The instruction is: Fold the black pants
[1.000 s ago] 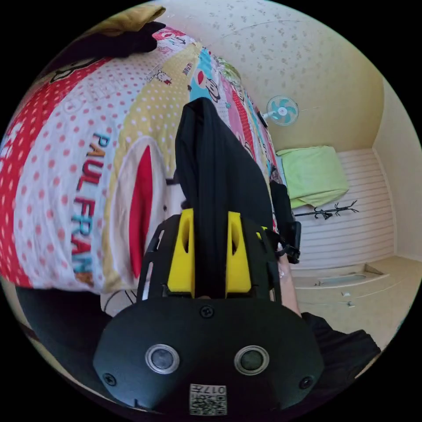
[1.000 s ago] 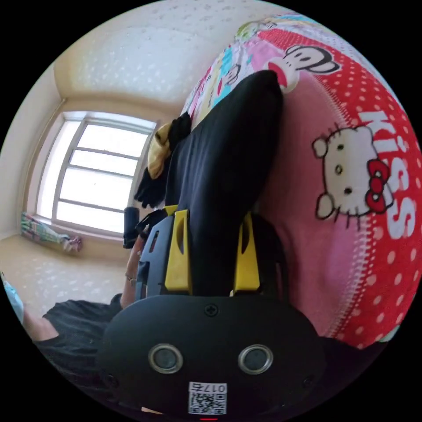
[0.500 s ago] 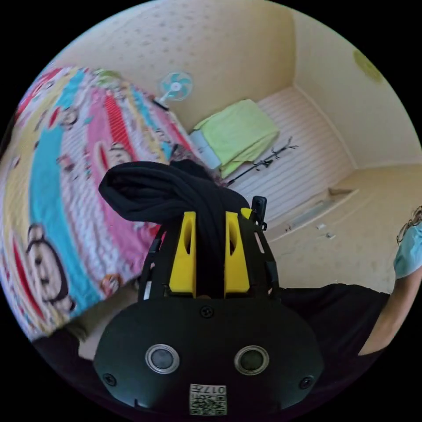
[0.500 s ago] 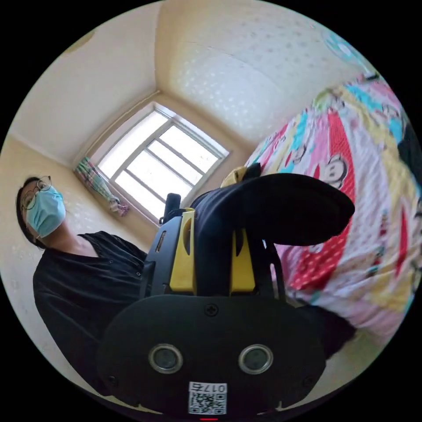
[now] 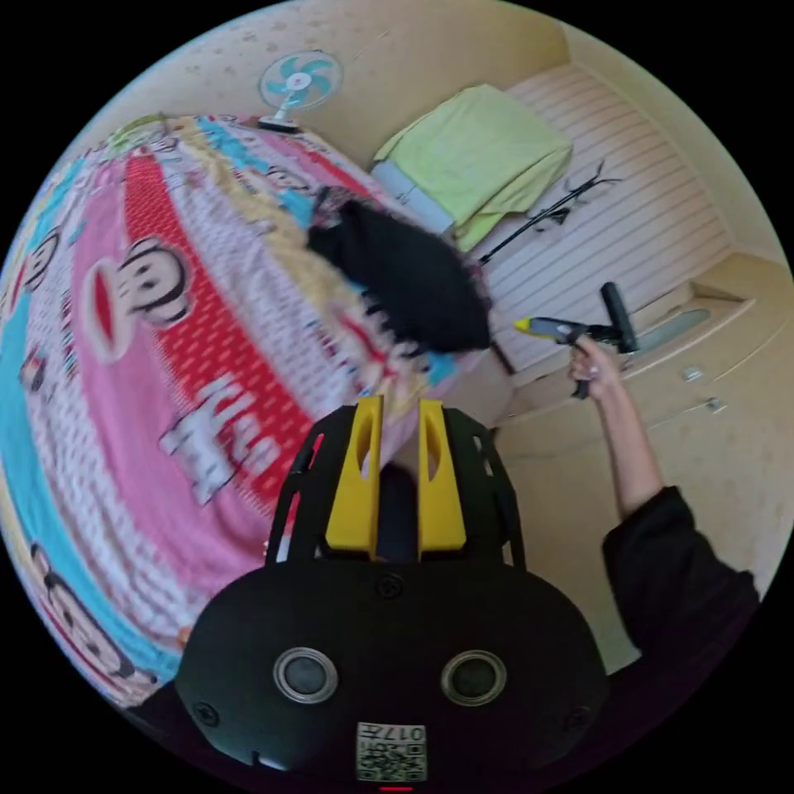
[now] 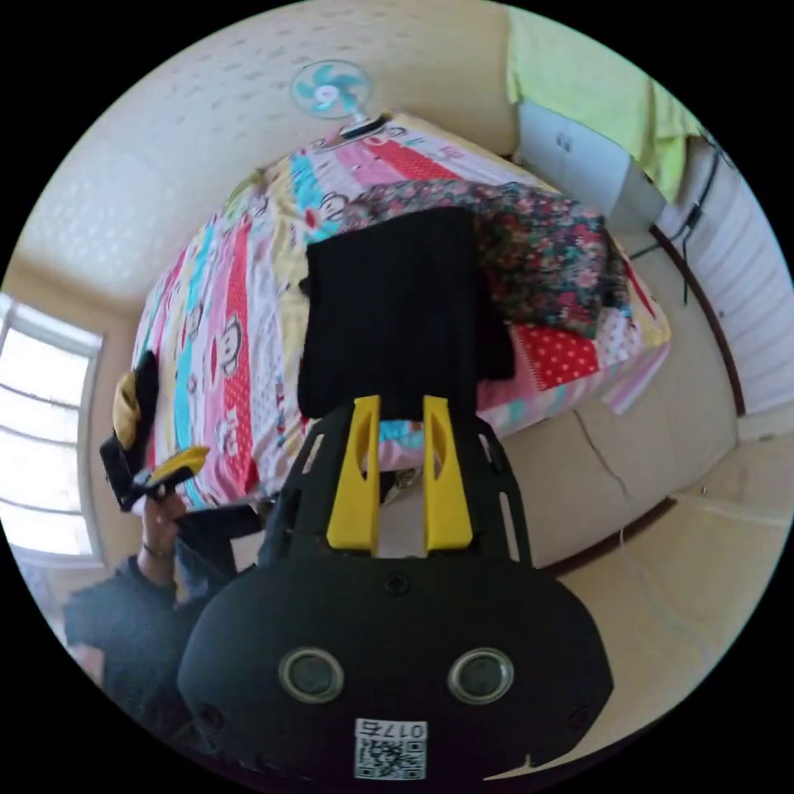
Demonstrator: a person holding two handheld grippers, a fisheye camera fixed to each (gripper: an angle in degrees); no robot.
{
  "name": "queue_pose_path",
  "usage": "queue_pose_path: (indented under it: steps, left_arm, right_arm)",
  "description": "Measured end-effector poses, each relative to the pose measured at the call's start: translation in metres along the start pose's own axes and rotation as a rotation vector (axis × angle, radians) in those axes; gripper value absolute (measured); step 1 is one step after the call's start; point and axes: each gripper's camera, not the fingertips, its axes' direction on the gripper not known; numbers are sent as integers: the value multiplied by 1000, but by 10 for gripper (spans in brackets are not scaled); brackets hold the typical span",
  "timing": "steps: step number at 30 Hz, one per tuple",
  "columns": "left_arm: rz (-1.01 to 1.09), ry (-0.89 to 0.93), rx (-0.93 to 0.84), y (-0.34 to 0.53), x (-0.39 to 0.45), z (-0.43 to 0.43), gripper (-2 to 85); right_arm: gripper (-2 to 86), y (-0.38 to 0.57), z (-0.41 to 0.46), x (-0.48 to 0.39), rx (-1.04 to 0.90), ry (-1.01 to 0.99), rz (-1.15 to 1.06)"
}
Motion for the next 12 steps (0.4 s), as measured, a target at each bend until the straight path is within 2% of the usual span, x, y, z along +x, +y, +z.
queue_pose_path:
  steps: [3, 5, 6, 8, 10, 12]
  left_arm:
    - [-98, -288, 1, 78, -73, -25, 10]
    - [-270, -440, 21, 141, -134, -83, 1]
    - [-312, -456, 39, 156, -146, -101, 0]
    - [-481, -499, 138, 214, -179, -173, -2]
    - [-564, -547, 210, 251, -188, -220, -1]
    - [-618, -603, 283, 281, -187, -257, 1]
  right_arm:
    - [19, 35, 84, -66, -39, -58, -177]
    - [12, 51, 129, -117, -25, -131, -267]
    - [8, 58, 153, -154, -30, -192, -370]
    - [6, 61, 177, -208, 6, -194, -456]
    - [5, 60, 195, -262, 76, -227, -513]
    - [4, 57, 222, -333, 118, -406, -581]
